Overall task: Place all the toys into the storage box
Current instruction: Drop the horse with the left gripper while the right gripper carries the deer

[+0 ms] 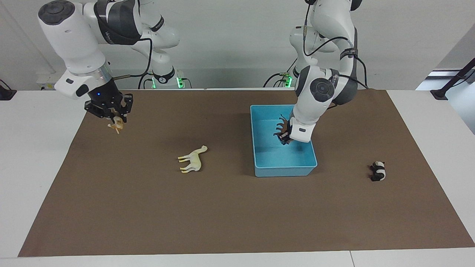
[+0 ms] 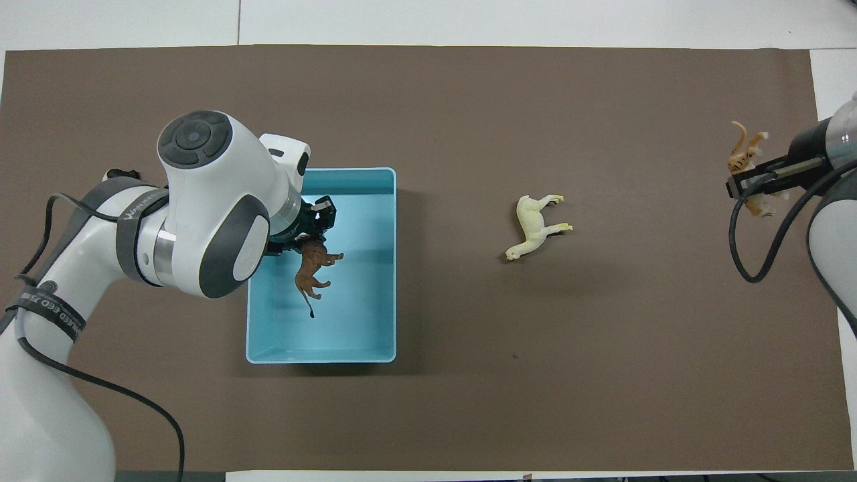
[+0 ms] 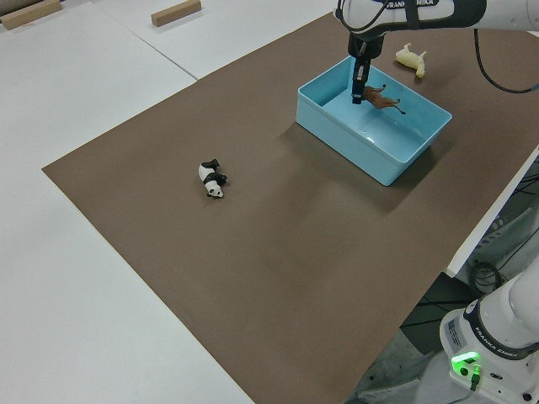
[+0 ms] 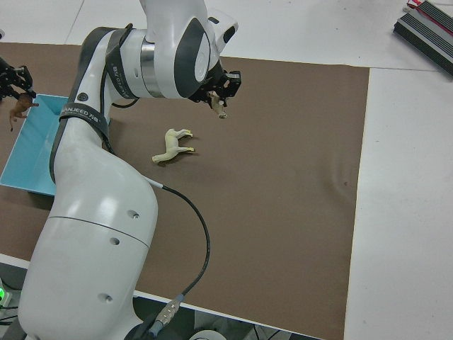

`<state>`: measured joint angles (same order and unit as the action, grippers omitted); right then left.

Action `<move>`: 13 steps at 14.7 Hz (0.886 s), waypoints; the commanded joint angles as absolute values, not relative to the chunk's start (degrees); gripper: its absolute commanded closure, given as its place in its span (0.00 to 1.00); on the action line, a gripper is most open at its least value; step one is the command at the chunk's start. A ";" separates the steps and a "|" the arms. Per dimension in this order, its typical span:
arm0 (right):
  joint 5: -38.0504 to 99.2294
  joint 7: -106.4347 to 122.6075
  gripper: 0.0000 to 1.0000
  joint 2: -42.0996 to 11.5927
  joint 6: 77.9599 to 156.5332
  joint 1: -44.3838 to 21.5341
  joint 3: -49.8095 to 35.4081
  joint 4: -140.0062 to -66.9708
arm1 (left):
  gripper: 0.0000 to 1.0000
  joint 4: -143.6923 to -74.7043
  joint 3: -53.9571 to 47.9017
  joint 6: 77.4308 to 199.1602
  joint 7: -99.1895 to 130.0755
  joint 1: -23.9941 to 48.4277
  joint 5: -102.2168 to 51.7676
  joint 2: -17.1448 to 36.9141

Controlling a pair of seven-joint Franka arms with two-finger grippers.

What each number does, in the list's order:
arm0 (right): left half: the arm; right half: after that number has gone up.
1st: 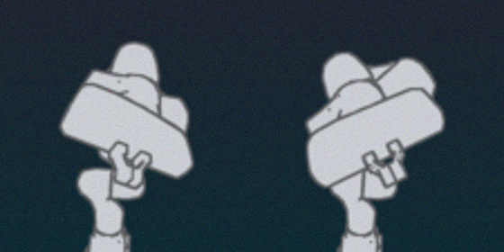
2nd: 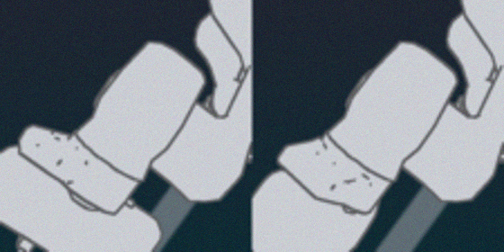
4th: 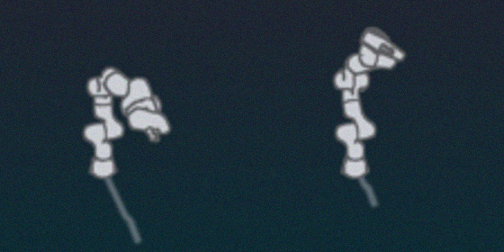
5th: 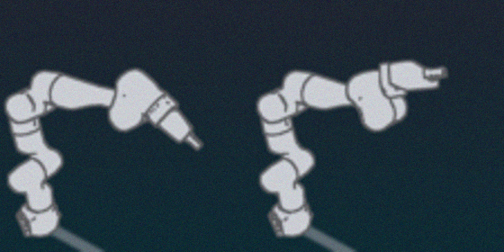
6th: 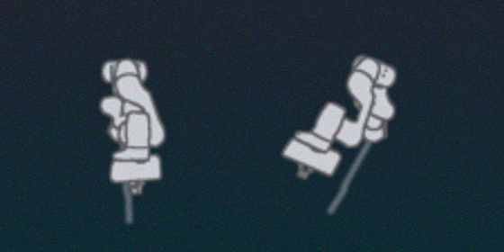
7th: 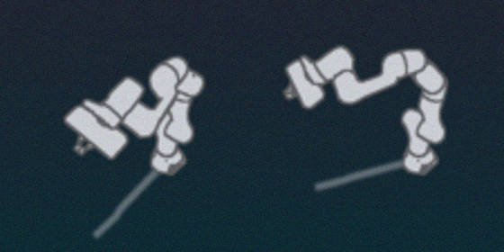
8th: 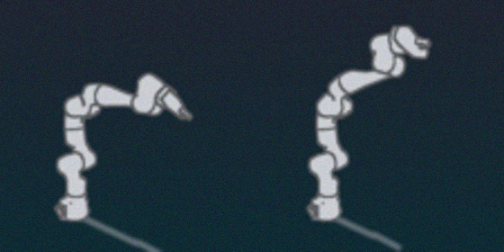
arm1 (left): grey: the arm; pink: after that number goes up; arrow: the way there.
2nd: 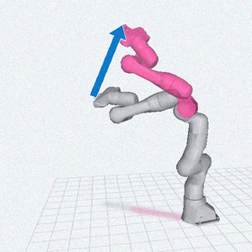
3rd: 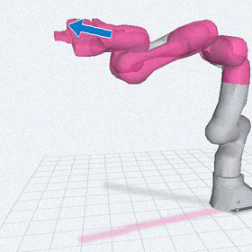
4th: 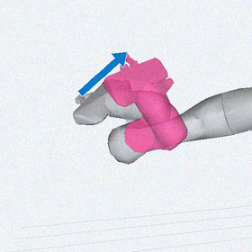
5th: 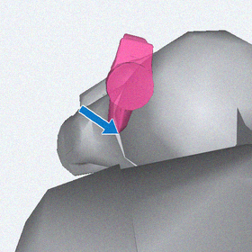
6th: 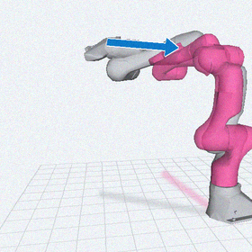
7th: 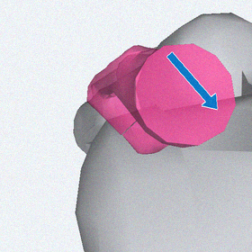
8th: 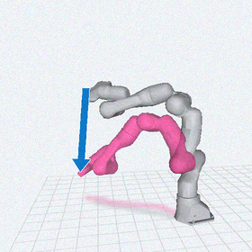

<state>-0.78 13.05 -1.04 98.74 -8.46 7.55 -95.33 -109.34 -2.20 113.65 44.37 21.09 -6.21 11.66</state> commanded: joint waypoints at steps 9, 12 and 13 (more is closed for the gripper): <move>-0.88 -6.02 1.00 -0.62 98.00 -18.17 6.59 -93.87 | 0.00 -107.86 -0.70 115.31 41.68 19.53 -5.98 8.61; -0.27 -18.41 1.00 -0.79 98.61 -26.60 6.59 -93.69 | 0.00 -102.32 -0.79 113.74 29.49 12.51 -3.61 10.89; 0.00 -22.46 1.00 -1.05 99.05 -28.98 6.50 -93.08 | 0.00 -100.30 -0.79 112.77 24.14 10.04 -2.47 11.77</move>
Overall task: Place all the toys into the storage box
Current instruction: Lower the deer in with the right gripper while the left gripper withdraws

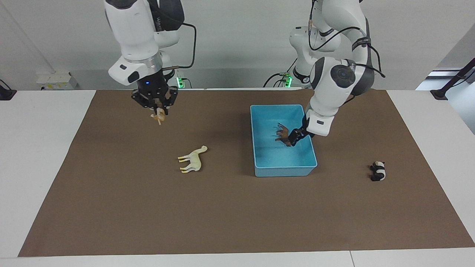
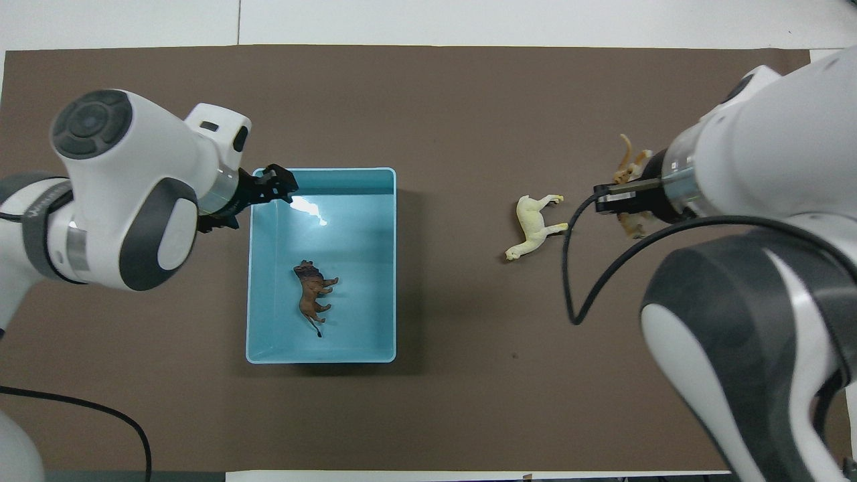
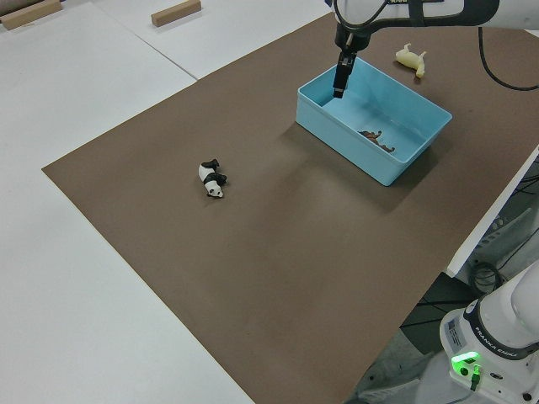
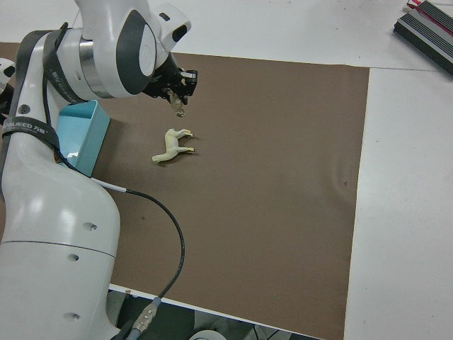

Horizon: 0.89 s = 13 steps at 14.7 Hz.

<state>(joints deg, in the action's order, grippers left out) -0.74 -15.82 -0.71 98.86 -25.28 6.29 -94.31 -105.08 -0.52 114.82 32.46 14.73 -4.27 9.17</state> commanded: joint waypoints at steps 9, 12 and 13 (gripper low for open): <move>0.09 -48.95 1.00 -24.07 105.27 -48.16 6.50 -70.41 | 0.00 -84.48 -0.88 115.49 -11.76 -9.05 2.29 24.94; 0.09 -48.69 1.00 -28.10 112.03 -50.35 6.42 -70.31 | 0.00 -84.80 -0.79 121.88 -16.17 -10.89 2.29 28.56; -0.17 -48.78 1.00 -29.87 115.54 -51.14 6.33 -70.49 | 0.00 -87.25 -0.79 123.99 -16.17 -10.64 2.29 28.48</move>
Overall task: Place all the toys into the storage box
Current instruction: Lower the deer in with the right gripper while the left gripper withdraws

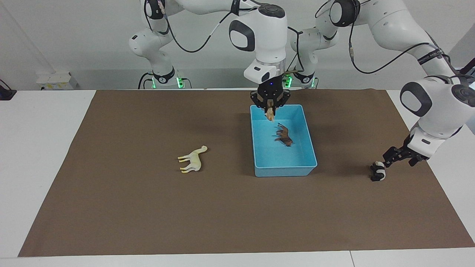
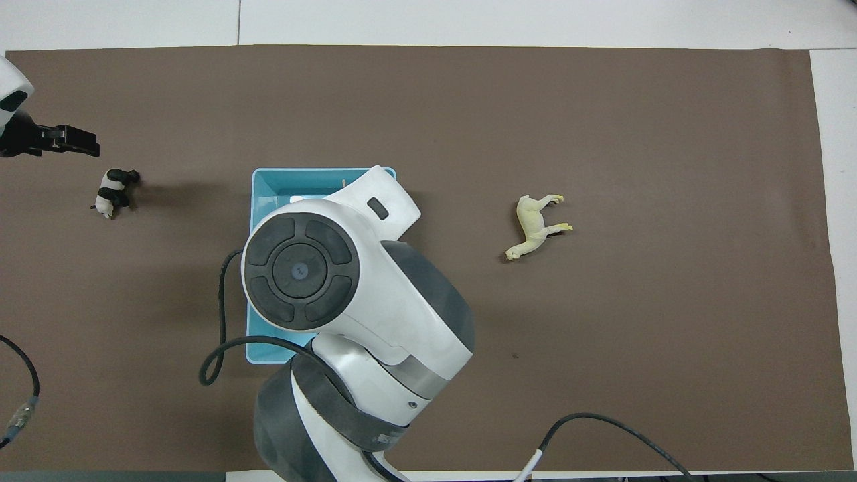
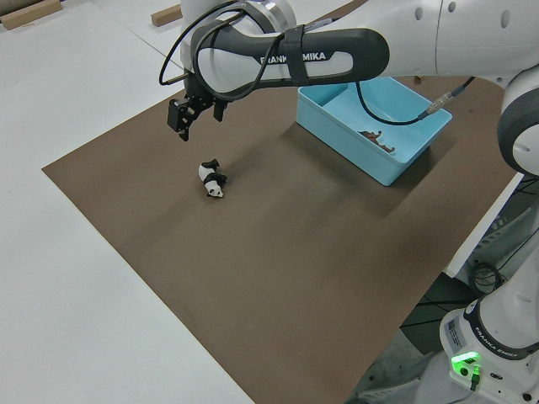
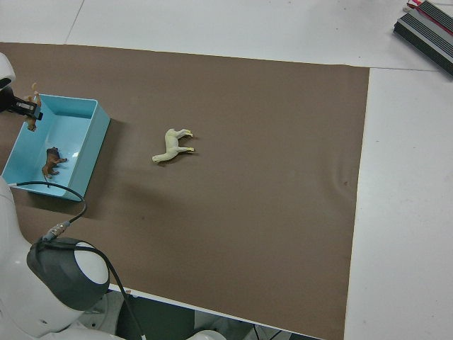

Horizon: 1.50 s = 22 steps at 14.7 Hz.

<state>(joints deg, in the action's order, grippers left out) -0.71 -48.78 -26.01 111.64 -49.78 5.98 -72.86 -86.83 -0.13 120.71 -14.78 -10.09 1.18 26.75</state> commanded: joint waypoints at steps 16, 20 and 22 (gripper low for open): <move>1.14 -30.44 0.00 -25.14 102.03 -38.43 11.60 -76.27 | 0.00 -105.47 -0.53 134.03 -16.35 -10.63 2.55 23.82; 1.14 -22.26 0.00 -19.53 113.34 -33.32 11.51 -92.32 | 0.00 -105.64 -0.53 134.12 -16.26 -10.73 2.64 23.99; 1.14 -18.65 0.00 -16.89 121.25 -32.96 11.51 -101.46 | 0.33 -105.56 -0.53 133.86 -16.08 -10.46 2.64 23.99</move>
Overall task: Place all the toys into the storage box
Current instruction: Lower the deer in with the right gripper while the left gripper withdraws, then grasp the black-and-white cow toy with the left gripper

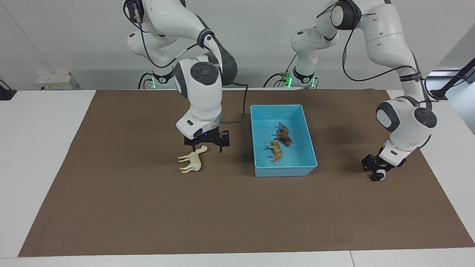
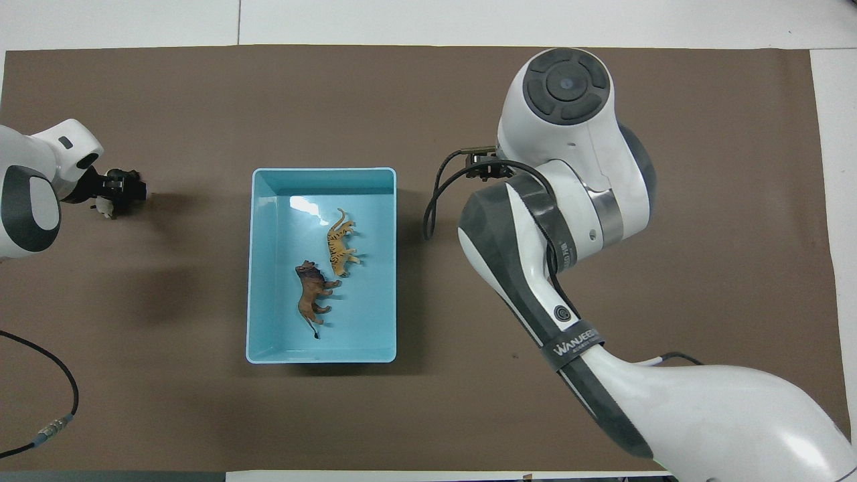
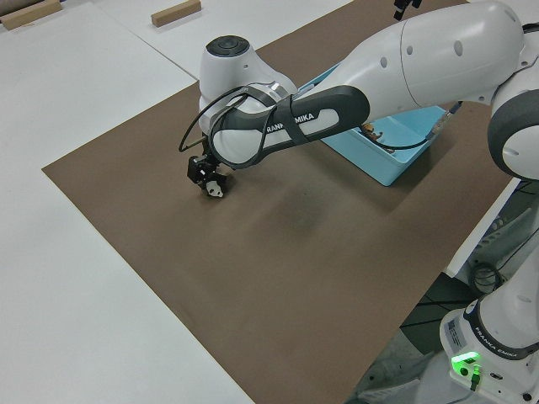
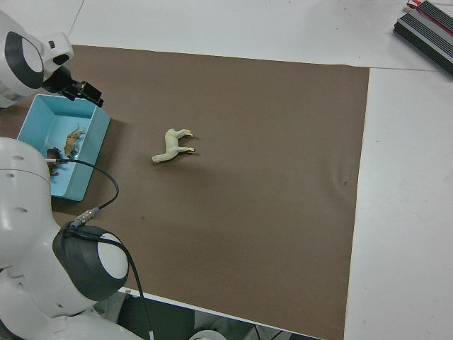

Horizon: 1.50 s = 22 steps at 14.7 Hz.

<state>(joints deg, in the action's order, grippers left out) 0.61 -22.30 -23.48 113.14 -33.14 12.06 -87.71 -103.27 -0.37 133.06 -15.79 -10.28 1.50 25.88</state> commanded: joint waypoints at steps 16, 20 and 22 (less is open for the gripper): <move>1.14 -12.83 0.00 -20.22 142.30 -30.85 11.51 -115.75 | 1.00 -94.57 -0.97 96.61 17.27 4.46 -3.85 13.46; 1.14 -12.48 0.05 -20.13 144.39 -30.76 11.51 -117.15 | 1.00 -103.06 -0.97 104.72 36.78 17.99 -4.57 10.12; 1.14 -12.57 0.93 -20.13 146.16 -30.76 11.51 -118.04 | 1.00 -113.33 -0.97 115.62 39.89 21.43 -4.57 6.61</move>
<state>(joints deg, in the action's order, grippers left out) 0.60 -13.92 -21.19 143.60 -31.57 11.98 -115.72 -101.46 -2.24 105.88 37.02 18.75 -3.92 11.80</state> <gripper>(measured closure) 0.044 0.467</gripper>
